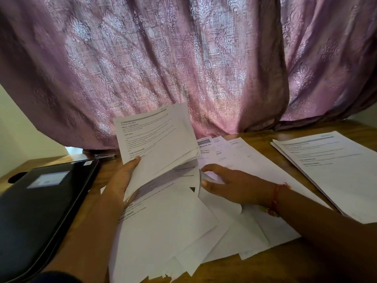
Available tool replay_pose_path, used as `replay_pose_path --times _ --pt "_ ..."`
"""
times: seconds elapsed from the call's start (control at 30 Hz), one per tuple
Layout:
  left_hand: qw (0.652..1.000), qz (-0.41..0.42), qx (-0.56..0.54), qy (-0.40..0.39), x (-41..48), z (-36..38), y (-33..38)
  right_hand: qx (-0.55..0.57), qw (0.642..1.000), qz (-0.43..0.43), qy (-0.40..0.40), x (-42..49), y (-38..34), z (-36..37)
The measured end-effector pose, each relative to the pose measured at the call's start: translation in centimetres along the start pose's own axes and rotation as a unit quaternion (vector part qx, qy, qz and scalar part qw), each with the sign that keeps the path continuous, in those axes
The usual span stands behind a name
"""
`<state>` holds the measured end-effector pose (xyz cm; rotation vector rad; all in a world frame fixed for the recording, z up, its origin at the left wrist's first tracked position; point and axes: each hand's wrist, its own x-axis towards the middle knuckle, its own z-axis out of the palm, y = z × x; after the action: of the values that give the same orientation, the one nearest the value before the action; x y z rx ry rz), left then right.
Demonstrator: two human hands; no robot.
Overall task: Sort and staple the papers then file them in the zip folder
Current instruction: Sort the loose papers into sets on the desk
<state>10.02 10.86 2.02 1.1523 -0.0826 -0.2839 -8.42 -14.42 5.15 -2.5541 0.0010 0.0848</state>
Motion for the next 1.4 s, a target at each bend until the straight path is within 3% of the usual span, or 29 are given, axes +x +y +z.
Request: replay_pose_path --times 0.17,0.3,0.53,0.67,0.83,0.9,1.07,1.2,1.4 --pt "1.000 0.001 -0.014 -0.012 0.0 0.1 -0.2 -0.078 0.997 0.029 0.004 1.1 0.6 0.9" --pt "1.000 0.009 -0.014 -0.009 0.1 -0.1 -0.1 -0.028 0.999 -0.016 0.021 0.9 0.1 1.1" --pt "1.000 0.004 -0.022 0.000 -0.1 0.0 0.0 -0.074 0.991 -0.100 0.039 -1.0 -2.0 1.2" --pt "1.000 -0.002 -0.022 0.015 -0.3 0.0 0.1 -0.073 0.993 -0.095 0.026 -2.1 -2.6 0.5" --pt "1.000 -0.004 -0.026 0.017 -0.7 0.3 0.3 0.120 0.992 -0.044 -0.018 -2.1 -2.5 0.7" --pt "1.000 0.006 -0.022 0.016 -0.8 0.5 0.3 0.147 0.988 -0.040 -0.016 -1.8 -2.2 1.1" --pt "1.000 -0.002 -0.001 0.008 -1.0 0.6 0.4 0.083 0.990 -0.083 -0.084 -2.1 -3.0 0.4" --pt "1.000 0.005 0.009 0.009 -0.9 0.6 0.3 -0.052 0.994 -0.018 -0.096 -1.6 -2.3 0.5" --pt "0.998 0.036 0.060 -0.003 -0.8 0.8 0.1 -0.110 0.989 0.079 -0.064 -1.0 -0.8 0.1"
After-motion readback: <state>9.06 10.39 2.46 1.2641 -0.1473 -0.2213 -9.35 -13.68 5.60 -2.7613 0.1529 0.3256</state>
